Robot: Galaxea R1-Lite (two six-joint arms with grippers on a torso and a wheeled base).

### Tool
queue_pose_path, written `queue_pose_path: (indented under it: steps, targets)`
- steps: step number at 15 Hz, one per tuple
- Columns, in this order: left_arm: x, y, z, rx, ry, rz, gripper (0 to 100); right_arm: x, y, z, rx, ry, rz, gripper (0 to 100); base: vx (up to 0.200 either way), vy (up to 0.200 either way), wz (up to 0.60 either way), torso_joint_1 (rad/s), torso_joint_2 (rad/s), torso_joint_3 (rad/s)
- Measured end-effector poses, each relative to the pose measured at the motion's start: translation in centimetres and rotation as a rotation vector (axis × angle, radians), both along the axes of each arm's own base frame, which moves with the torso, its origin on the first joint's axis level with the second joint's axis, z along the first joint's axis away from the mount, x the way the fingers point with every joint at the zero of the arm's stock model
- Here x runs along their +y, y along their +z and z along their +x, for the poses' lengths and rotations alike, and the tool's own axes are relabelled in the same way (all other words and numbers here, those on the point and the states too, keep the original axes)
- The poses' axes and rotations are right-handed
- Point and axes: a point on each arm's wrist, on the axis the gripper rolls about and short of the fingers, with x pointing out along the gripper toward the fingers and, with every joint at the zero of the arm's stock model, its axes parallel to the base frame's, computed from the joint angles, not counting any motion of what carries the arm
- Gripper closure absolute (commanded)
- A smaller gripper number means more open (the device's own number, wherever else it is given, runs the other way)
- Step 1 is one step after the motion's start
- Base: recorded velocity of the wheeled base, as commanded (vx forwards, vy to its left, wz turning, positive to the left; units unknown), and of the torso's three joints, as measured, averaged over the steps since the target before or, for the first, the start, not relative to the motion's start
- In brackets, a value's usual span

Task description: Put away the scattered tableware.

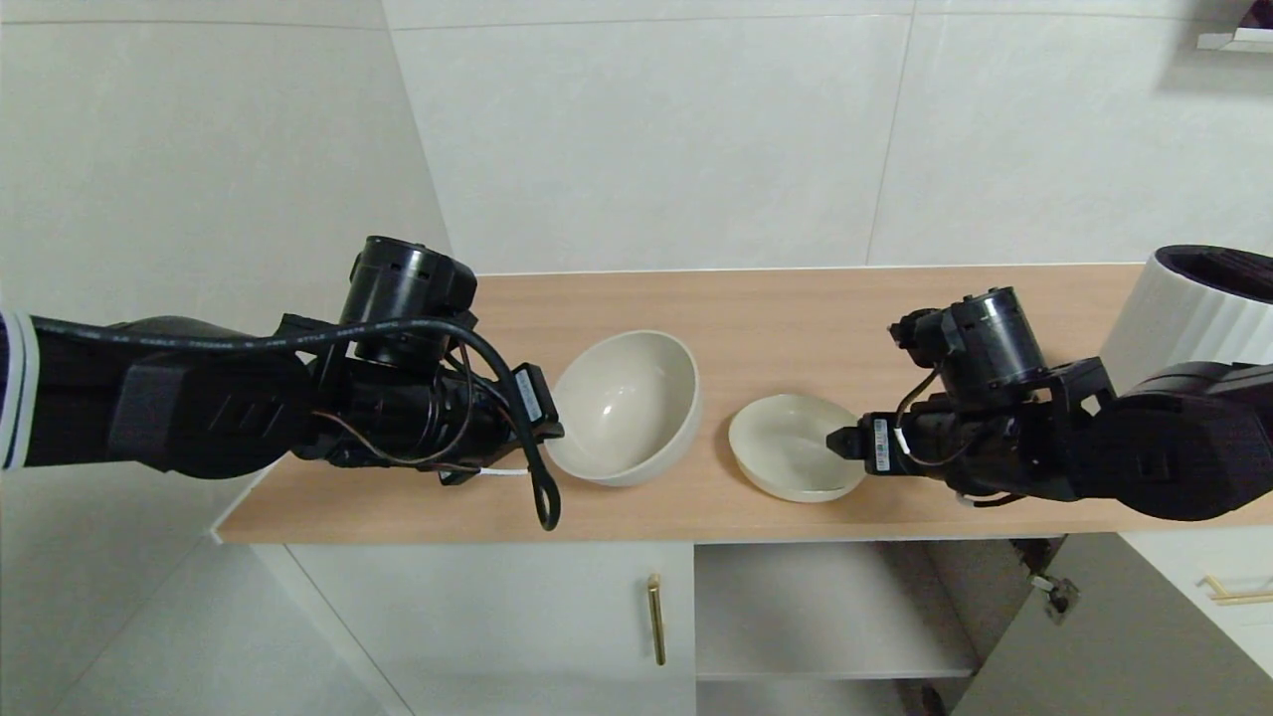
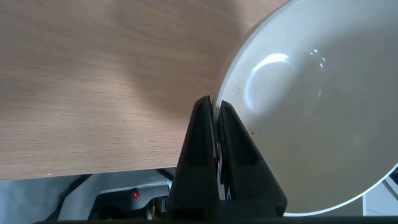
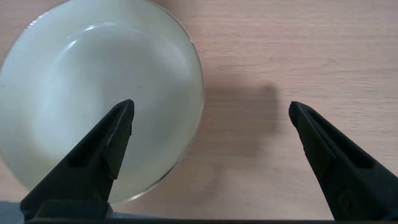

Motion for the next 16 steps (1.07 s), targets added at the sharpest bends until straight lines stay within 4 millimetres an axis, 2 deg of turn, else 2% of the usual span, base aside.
queue_pose_path:
  steps: [3, 4, 16]
  targets:
    - [-0.01, 0.00, 0.00, 0.000, 0.000, 0.000, 100, 0.14, -0.44, 0.30, 0.010, -0.002, -0.004, 0, 0.000, 0.000, 0.00, 0.000, 0.00, 0.000]
    - [-0.01, 0.00, 0.00, 0.000, 0.000, 0.000, 100, 0.17, -0.53, 0.35, 0.013, -0.003, -0.004, 100, 0.000, 0.000, 0.00, 0.000, 0.00, 0.000]
    - [0.08, 0.26, -0.22, -0.005, 0.000, -0.001, 100, 0.13, -0.27, 0.26, 0.009, 0.002, 0.005, 100, 0.000, 0.000, 0.00, 0.000, 0.00, 0.000]
